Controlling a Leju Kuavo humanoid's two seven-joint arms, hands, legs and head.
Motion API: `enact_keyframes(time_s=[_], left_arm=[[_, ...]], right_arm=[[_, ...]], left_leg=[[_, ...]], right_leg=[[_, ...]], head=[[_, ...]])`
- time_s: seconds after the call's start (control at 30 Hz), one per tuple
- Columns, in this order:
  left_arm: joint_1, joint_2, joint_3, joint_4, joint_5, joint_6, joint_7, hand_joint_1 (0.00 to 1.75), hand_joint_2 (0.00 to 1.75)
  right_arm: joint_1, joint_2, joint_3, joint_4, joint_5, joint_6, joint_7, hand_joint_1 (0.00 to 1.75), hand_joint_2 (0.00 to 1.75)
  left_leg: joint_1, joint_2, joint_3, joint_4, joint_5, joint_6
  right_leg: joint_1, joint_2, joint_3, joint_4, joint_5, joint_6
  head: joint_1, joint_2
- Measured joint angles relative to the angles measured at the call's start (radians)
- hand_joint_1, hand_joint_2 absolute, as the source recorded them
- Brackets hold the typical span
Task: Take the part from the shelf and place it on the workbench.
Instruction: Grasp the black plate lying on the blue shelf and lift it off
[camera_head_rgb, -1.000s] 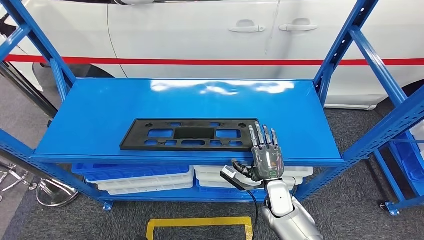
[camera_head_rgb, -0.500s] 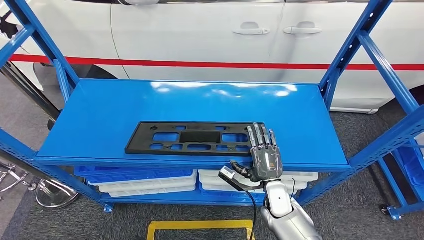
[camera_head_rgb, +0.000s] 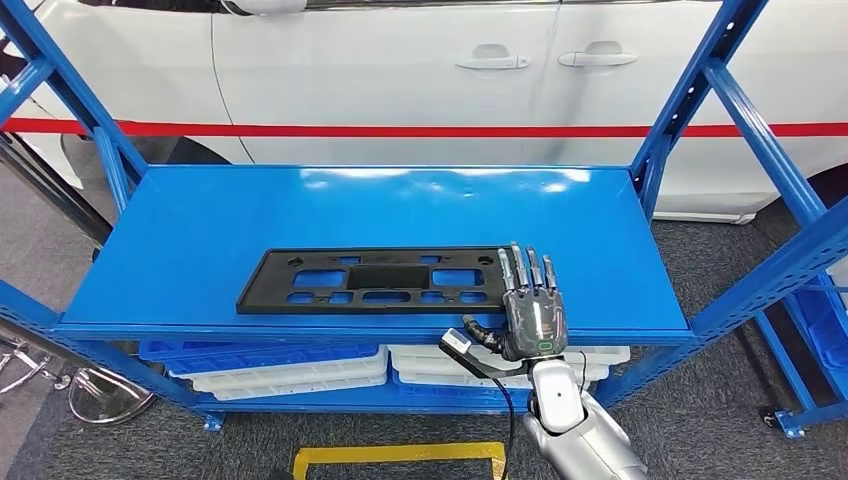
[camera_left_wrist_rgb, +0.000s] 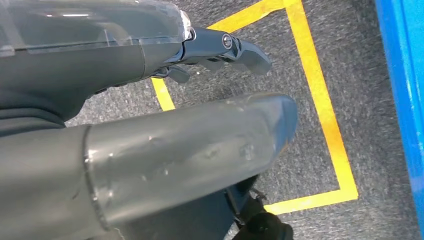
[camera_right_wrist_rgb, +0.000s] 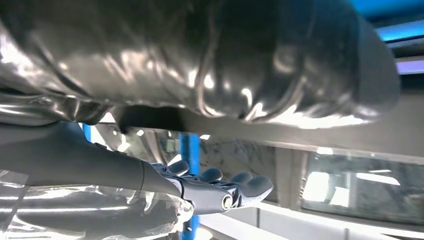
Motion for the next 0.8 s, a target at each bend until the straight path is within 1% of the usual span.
enact_keyframes(time_s=[0.03, 0.1, 0.13, 0.17, 0.2, 0.27, 0.3, 0.33, 0.37, 0.4, 0.43, 0.47, 0.5, 0.53, 0.57, 0.6, 0.63, 0.67, 0.7, 0.73, 0.77, 0.8], left_arm=[[0.0, 0.0, 0.0, 0.0, 0.0, 0.0, 0.0, 0.0, 0.0], [0.001, -0.001, 0.0, 0.0, 0.0, 0.0, -0.001, 0.0, 0.0], [0.001, -0.001, 0.0, 0.0, 0.0, 0.0, -0.001, 0.0, 0.0], [0.001, -0.002, 0.0, 0.0, 0.0, 0.0, -0.001, 0.0, 0.0], [0.0, -0.002, 0.0, 0.0, 0.0, 0.0, -0.001, 0.0, 0.0], [-0.002, -0.002, 0.0, 0.0, -0.001, 0.0, -0.002, 0.0, 0.0], [-0.003, -0.002, 0.0, 0.0, -0.002, 0.0, -0.003, 0.0, 0.0], [-0.004, -0.002, -0.001, 0.0, -0.002, 0.0, -0.004, 0.0, 0.0], [-0.005, -0.002, -0.002, 0.0, -0.003, 0.0, -0.004, 0.0, 0.0], [-0.006, -0.002, -0.004, 0.0, -0.003, 0.0, -0.004, 0.0, 0.0], [-0.007, -0.002, -0.006, 0.0, -0.004, 0.0, -0.005, 0.0, 0.0], [-0.009, -0.002, -0.008, 0.0, -0.004, 0.0, -0.005, 0.0, 0.0], [-0.01, -0.002, -0.01, 0.0, -0.004, 0.0, -0.006, 0.0, 0.0], [-0.01, -0.002, -0.013, 0.0, -0.004, 0.0, -0.006, 0.0, 0.0], [-0.011, -0.002, -0.015, 0.0, -0.004, 0.0, -0.007, 0.0, 0.0], [-0.011, -0.002, -0.017, 0.0, -0.004, 0.0, -0.007, 0.0, 0.0], [-0.011, -0.002, -0.018, 0.0, -0.004, 0.0, -0.007, 0.0, 0.0], [-0.012, -0.002, -0.019, 0.0, -0.004, 0.0, -0.008, 0.0, 0.0], [-0.012, -0.002, -0.021, 0.0, -0.004, 0.0, -0.008, 0.0, 0.0], [-0.012, -0.002, -0.021, 0.0, -0.004, 0.0, -0.008, 0.0, 0.0], [-0.012, -0.002, -0.022, 0.0, -0.004, 0.0, -0.008, 0.0, 0.0], [-0.011, -0.002, -0.023, 0.0, -0.004, 0.0, -0.008, 0.0, 0.0]], right_arm=[[-0.001, -0.003, 0.008, 0.0, 0.0, 0.0, 0.001, 0.0, 0.0], [-0.003, -0.009, 0.018, 0.0, 0.0, 0.0, 0.002, 0.0, 0.0], [-0.005, -0.012, 0.023, 0.0, 0.0, 0.0, 0.002, 0.0, 0.0], [-0.008, -0.015, 0.026, 0.0, 0.0, 0.001, 0.004, 0.0, 0.0], [-0.012, -0.019, 0.032, 0.001, 0.0, 0.003, 0.008, 0.0, 0.0], [-0.023, -0.023, 0.058, 0.01, 0.0, 0.01, 0.026, 0.0, 0.0], [-0.031, -0.026, 0.079, 0.02, 0.0, 0.015, 0.038, 0.0, 0.0], [-0.041, -0.027, 0.103, 0.032, 0.0, 0.021, 0.05, 0.0, 0.0], [-0.054, -0.028, 0.127, 0.046, 0.0, 0.027, 0.059, 0.0, 0.0], [-0.069, -0.028, 0.149, 0.059, 0.0, 0.033, 0.066, 0.0, 0.0], [-0.085, -0.029, 0.17, 0.072, 0.0, 0.039, 0.07, 0.0, 0.0], [-0.103, -0.028, 0.191, 0.087, 0.0, 0.044, 0.072, 0.0, 0.0], [-0.117, -0.028, 0.21, 0.101, 0.0, 0.047, 0.072, 0.0, 0.0], [-0.13, -0.028, 0.228, 0.114, 0.0, 0.048, 0.072, 0.0, 0.0], [-0.139, -0.028, 0.243, 0.126, 0.0, 0.048, 0.071, 0.0, 0.0], [-0.145, -0.028, 0.256, 0.135, 0.0, 0.048, 0.069, 0.0, 0.0], [-0.152, -0.027, 0.267, 0.145, 0.0, 0.048, 0.068, 0.0, 0.0], [-0.16, -0.025, 0.276, 0.154, 0.0, 0.048, 0.068, 0.0, 0.0], [-0.167, -0.023, 0.285, 0.163, 0.0, 0.049, 0.067, 0.0, 0.0], [-0.173, -0.021, 0.294, 0.172, 0.0, 0.05, 0.065, 0.0, 0.0], [-0.177, -0.019, 0.302, 0.181, 0.0, 0.052, 0.063, 0.0, 0.0], [-0.18, -0.017, 0.31, 0.191, 0.0, 0.053, 0.061, 0.0, 0.0]], left_leg=[[-0.002, -0.001, 0.003, -0.009, -0.003, 0.005], [-0.001, -0.002, 0.004, -0.016, 0.003, 0.017], [0.001, -0.002, 0.006, -0.021, 0.007, 0.023], [0.003, -0.001, 0.008, -0.027, 0.01, 0.03], [0.004, 0.0, 0.01, -0.03, 0.012, 0.035], [0.002, 0.002, 0.009, -0.03, 0.012, 0.04], [0.002, 0.002, 0.009, -0.029, 0.011, 0.041], [0.002, 0.002, 0.009, -0.029, 0.011, 0.041], [0.002, 0.002, 0.01, -0.027, 0.01, 0.04], [0.002, 0.001, 0.012, -0.026, 0.008, 0.039], [0.001, 0.0, 0.014, -0.025, 0.006, 0.036], [0.0, 0.0, 0.014, -0.022, 0.003, 0.032], [-0.002, 0.0, 0.014, -0.02, 0.002, 0.027], [-0.004, -0.001, 0.013, -0.02, 0.0, 0.022], [-0.005, -0.001, 0.012, -0.02, 0.0, 0.017], [-0.004, -0.001, 0.012, -0.02, -0.002, 0.012], [-0.003, -0.001, 0.009, -0.013, -0.008, 0.007], [-0.002, -0.001, 0.001, 0.008, -0.024, 0.002], [0.0, -0.001, -0.018, 0.049, -0.049, -0.003], [0.001, 0.0, -0.045, 0.111, -0.081, -0.007], [0.002, 0.0, -0.079, 0.181, -0.111, -0.01], [0.003, 0.0, -0.108, 0.239, -0.13, -0.013]], right_leg=[[0.001, 0.0, -0.001, 0.0, 0.001, 0.006], [0.0, -0.001, -0.001, -0.002, 0.001, 0.016], [-0.001, -0.001, -0.004, 0.007, -0.007, 0.022], [-0.002, -0.001, -0.016, 0.035, -0.026, 0.026], [-0.004, -0.001, -0.036, 0.078, -0.052, 0.029], [-0.005, -0.001, -0.098, 0.206, -0.113, 0.035], [-0.005, -0.001, -0.123, 0.254, -0.126, 0.036], [-0.005, -0.002, -0.136, 0.278, -0.125, 0.037], [-0.006, -0.002, -0.127, 0.255, -0.1, 0.036], [-0.006, -0.002, -0.101, 0.199, -0.064, 0.034], [-0.006, -0.003, -0.067, 0.128, -0.03, 0.031], [-0.004, -0.002, -0.036, 0.062, -0.004, 0.026], [-0.002, -0.002, -0.018, 0.023, 0.006, 0.022], [0.001, -0.001, -0.01, 0.004, 0.007, 0.018], [0.003, -0.001, -0.009, 0.002, 0.005, 0.014], [0.001, -0.001, -0.008, 0.0, 0.006, 0.008], [-0.001, -0.003, -0.007, -0.003, 0.007, 0.001], [-0.003, -0.004, -0.005, -0.006, 0.009, -0.006], [-0.005, -0.005, -0.003, -0.009, 0.01, -0.013], [-0.004, -0.006, -0.003, -0.009, 0.01, -0.016], [-0.003, -0.006, -0.003, -0.008, 0.009, -0.019], [-0.002, -0.006, -0.003, -0.008, 0.008, -0.019]], head=[[0.0, 0.0], [0.0, 0.0], [0.0, 0.0], [0.0, 0.0], [0.0, 0.0], [0.0, 0.0], [0.0, 0.0], [0.0, 0.0], [0.0, 0.0], [0.0, 0.0], [0.0, 0.0], [0.0, 0.0], [0.0, 0.0], [0.0, 0.0], [0.0, 0.0], [0.0, 0.0], [0.0, 0.0], [0.0, 0.0], [0.0, 0.0], [0.0, 0.0], [0.0, 0.0], [0.0, 0.0]])
